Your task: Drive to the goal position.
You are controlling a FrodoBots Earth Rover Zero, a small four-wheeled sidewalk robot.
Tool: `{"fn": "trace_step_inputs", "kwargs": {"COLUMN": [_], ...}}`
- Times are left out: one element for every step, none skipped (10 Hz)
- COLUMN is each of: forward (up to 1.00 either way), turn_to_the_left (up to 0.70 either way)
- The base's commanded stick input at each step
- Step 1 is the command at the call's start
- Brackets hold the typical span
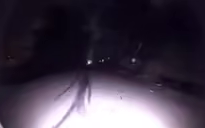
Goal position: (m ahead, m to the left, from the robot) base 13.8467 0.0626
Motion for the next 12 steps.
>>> {"fn": "trace_step_inputs", "kwargs": {"forward": [1.0,1.0,1.0,1.0,1.0,1.0,1.0,1.0,1.0,1.0,1.0,1.0], "turn_to_the_left": [0.0,0.0,0.0,0.0,0.0,0.0,0.0,0.0,0.0,0.0,0.0,0.0]}}
